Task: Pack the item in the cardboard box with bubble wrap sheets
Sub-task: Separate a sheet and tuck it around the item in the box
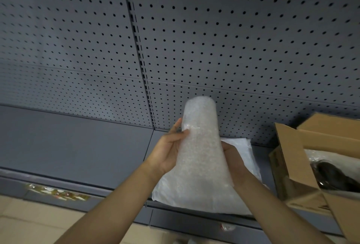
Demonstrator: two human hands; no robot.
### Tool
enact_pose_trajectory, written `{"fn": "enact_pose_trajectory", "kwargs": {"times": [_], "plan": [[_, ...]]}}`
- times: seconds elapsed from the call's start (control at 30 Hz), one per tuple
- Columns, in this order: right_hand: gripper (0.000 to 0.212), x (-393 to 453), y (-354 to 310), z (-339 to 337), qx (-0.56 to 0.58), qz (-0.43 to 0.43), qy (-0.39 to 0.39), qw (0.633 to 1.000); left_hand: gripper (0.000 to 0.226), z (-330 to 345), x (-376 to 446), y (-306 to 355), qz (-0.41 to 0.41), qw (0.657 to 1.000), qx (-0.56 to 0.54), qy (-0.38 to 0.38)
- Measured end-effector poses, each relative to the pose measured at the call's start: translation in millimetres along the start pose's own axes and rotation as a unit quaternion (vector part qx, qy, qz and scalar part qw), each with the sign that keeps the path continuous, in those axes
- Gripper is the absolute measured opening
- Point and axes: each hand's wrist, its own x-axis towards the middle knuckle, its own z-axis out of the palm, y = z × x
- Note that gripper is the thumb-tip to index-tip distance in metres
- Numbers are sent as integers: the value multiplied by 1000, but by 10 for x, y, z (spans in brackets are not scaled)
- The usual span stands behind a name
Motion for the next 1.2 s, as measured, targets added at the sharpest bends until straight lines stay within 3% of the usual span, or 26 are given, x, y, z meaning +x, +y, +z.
{"fn": "enact_pose_trajectory", "kwargs": {"times": [0.13, 0.33, 0.43, 0.5, 0.57, 0.67, 0.77, 0.83, 0.93, 1.07, 1.2], "plan": [[29, 32, 84, 131, -79, -8, 48, 996, 72, -5, -11, -70, -17, 994, 77, 72], [45, 95, 181, 58, -33, -34, 80, 996, 58, -65, -33, -155, 18, 948, 263, 176], [58, 94, 175, -8, -39, -23, 45, 998, 53, -67, -26, -163, 44, 904, 370, 210], [46, 69, 151, -14, -96, -37, -5, 995, 55, -81, -11, -166, 77, 874, 431, 211], [47, 84, 147, -51, -142, -45, -25, 988, 67, -128, -12, -168, 132, 824, 512, 204], [61, 51, 121, -20, -185, -35, 36, 981, 69, -194, -25, -122, 198, 703, 673, 118], [63, 47, 124, -24, -235, -30, 45, 971, 75, -116, -53, -64, 133, 605, 785, 6], [66, 47, 116, -12, -214, -16, 43, 976, 91, -104, -50, -31, 89, 548, 832, -8], [81, 37, 94, -43, -175, -5, 8, 985, 109, -78, -36, 6, 37, 490, 871, -20], [99, -11, 105, -80, -211, 13, -63, 975, 113, -7, -33, 76, -10, 479, 877, -23], [96, -68, 84, -118, -254, 19, -89, 963, 98, 25, -38, 99, -43, 523, 851, -2]]}}
